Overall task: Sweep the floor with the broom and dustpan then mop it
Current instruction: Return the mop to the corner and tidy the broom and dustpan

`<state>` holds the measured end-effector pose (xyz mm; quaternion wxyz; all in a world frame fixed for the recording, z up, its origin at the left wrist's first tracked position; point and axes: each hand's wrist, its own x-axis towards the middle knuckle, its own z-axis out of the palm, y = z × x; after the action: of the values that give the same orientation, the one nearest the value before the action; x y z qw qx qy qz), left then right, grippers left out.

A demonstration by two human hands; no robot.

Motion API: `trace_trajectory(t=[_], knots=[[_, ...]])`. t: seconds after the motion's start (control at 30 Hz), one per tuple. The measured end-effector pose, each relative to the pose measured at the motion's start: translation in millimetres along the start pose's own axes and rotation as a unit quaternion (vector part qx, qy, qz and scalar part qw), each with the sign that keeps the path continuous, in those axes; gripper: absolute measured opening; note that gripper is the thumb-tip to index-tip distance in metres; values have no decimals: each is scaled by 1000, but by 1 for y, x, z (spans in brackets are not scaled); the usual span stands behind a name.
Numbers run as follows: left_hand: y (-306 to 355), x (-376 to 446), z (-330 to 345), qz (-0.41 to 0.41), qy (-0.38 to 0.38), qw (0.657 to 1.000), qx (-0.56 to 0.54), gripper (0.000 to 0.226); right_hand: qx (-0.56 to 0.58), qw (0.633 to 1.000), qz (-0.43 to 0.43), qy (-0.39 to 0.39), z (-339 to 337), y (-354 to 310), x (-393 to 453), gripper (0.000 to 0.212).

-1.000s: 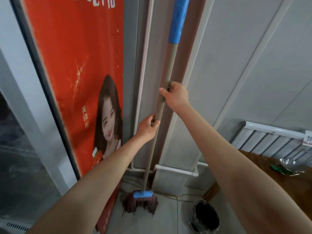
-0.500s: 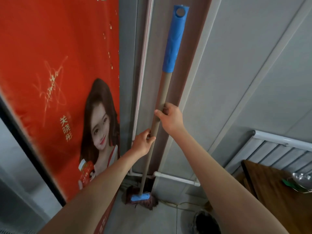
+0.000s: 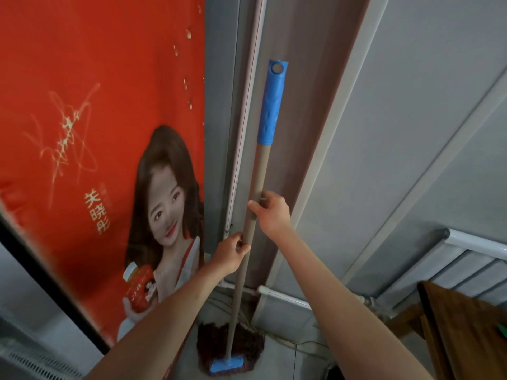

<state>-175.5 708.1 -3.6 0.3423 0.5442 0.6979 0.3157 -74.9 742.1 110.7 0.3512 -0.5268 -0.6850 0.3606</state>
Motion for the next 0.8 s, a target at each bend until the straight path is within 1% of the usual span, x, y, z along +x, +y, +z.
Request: trace_trajectory(t=[0.07, 0.17, 0.3, 0.4, 0.5, 0.57, 0.63, 0.7, 0.8], knots=[[-2, 11, 3, -18, -9, 1000, 7, 34, -2, 1000, 9, -6, 4, 8, 11, 19], [-13, 28, 15, -45, -21, 999, -2, 32, -18, 999, 27, -22, 13, 21, 28, 22], [-32, 42, 30, -88, -32, 996, 0, 36, -33, 995, 60, -71, 27, 43, 45, 23], [-39, 56, 32, -95, -55, 994, 4, 32, -40, 993, 71, -84, 32, 52, 61, 19], [-44, 83, 37, -87, -60, 994, -37, 14, -36, 994, 87, -63, 33, 55, 79, 12], [-48, 98, 42, -75, -68, 994, -44, 12, -38, 993, 97, -49, 33, 60, 90, 13], [-51, 110, 47, -61, -62, 995, -43, 14, -50, 993, 105, -34, 32, 66, 99, 14], [-51, 119, 52, -54, -48, 997, -38, 21, -54, 992, 111, -14, 31, 73, 106, 16], [-45, 140, 54, -47, -66, 996, -27, 27, -44, 991, 118, 31, 30, 78, 117, 29]])
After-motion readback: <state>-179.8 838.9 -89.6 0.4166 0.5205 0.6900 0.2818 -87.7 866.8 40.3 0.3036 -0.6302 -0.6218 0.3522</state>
